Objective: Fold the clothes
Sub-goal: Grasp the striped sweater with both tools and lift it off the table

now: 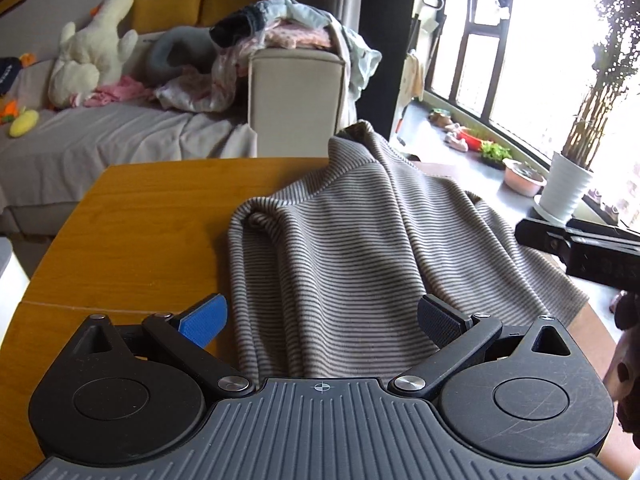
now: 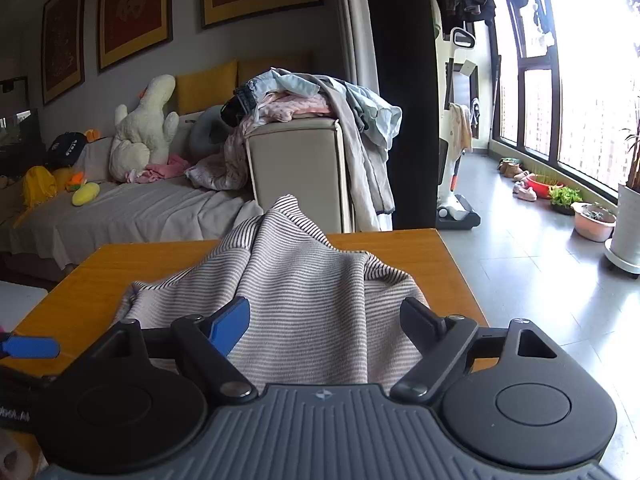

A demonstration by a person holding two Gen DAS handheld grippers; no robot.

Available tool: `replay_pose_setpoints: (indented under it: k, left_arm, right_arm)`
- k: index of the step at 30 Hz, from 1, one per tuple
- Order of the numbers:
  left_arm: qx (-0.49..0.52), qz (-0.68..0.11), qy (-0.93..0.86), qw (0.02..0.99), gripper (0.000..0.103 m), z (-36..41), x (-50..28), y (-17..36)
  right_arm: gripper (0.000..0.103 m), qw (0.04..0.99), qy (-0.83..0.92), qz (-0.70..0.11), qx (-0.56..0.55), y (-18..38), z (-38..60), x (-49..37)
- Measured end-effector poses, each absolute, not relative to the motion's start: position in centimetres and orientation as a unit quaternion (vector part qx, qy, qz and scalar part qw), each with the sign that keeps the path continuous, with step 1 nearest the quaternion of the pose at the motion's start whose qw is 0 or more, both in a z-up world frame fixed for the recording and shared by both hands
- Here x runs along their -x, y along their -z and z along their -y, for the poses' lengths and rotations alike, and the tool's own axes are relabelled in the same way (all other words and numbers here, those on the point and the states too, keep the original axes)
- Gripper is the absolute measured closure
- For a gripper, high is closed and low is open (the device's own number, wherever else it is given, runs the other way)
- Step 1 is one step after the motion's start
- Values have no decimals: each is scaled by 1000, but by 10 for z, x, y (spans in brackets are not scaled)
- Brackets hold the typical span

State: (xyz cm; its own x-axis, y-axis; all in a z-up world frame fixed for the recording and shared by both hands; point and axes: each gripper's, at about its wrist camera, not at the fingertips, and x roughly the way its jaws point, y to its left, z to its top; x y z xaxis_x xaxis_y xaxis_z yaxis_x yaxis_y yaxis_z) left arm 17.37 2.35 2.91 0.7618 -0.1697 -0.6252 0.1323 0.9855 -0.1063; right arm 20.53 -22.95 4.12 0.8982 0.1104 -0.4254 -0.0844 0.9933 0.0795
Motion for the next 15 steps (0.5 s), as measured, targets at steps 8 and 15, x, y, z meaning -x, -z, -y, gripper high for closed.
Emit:
replay_pose_setpoints:
  k: [8,15]
  left_arm:
    - [52,-363,118,923,0,-25,-212,-3]
    - [33,-347,136,927,0,-28,-184,7]
  right_arm:
    - [17,965,-68,-248,-40,-11,222,-254]
    - [12,952,-97,-286,-53,-3,214,-213]
